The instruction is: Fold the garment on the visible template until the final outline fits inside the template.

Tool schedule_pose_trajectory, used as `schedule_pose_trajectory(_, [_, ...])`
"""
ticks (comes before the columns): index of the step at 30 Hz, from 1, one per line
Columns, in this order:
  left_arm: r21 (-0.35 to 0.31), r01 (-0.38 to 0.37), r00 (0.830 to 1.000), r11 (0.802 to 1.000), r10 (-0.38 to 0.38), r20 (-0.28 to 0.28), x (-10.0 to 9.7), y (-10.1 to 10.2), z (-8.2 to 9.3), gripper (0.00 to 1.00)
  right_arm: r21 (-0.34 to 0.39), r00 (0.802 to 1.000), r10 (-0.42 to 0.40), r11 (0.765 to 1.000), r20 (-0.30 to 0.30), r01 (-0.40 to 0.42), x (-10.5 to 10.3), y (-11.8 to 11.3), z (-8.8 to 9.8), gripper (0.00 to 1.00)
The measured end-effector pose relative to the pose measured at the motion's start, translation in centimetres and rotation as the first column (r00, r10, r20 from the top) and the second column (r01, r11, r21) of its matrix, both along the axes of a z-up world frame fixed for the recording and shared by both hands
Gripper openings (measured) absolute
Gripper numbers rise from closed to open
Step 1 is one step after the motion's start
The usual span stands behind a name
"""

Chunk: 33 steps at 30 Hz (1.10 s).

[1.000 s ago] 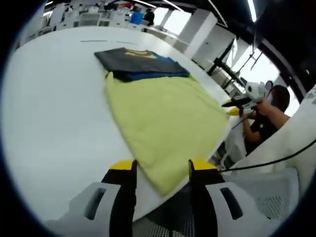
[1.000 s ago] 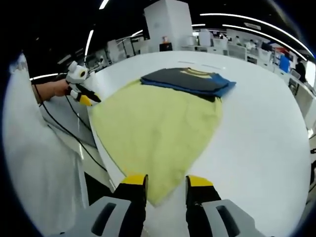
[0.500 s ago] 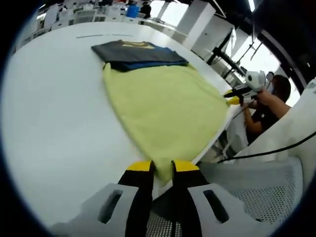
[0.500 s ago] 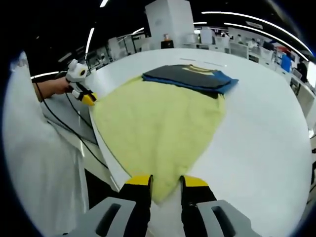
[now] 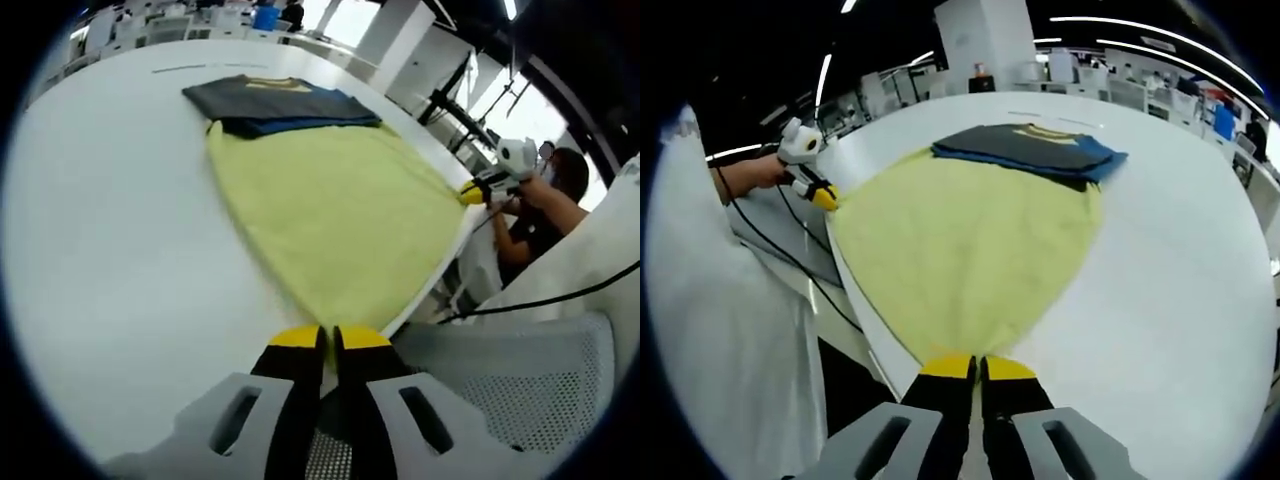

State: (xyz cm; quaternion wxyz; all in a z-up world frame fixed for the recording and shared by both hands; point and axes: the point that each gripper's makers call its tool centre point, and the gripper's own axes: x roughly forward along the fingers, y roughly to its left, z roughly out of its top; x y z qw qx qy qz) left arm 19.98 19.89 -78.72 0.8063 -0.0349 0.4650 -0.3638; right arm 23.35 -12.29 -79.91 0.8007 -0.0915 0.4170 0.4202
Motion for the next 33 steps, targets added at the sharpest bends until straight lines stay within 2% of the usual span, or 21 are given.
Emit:
schedule_pose_trajectory(7, [0.0,0.012,1.0,1.0,-0.012,-0.018,-0.2,0.2,0.0,0.0,0.006,0.999,0.018,1.0,-0.031,-0.018,-0.7,0.3,0.1,0.0])
schedule_pose_trajectory(12, [0.0,0.02,0.999,1.0,-0.02,-0.028,-0.4,0.6,0.1,0.0,0.033,0.996,0.003,0.999,-0.089,0.0,-1.4,0.6,0.4,0.0])
schedule_pose_trajectory(15, [-0.001,0.026,0.999,1.0,-0.026,-0.031,-0.5,0.8,0.3,0.0,0.036,0.995,0.003,0.999,-0.102,0.001,-1.6,0.7,0.5,0.0])
schedule_pose_trajectory(28, [-0.028,0.024,1.0,0.999,-0.024,0.008,0.7,1.2,2.4,0.0,0.064,0.998,-0.02,0.998,-0.063,0.024,-0.5,1.0,3.0,0.0])
schedule_pose_trajectory(33, [-0.039,0.017,0.999,0.999,-0.015,0.036,1.4,1.4,3.2,0.0,0.075,0.999,-0.032,0.997,-0.028,0.034,0.3,1.0,4.0,0.0])
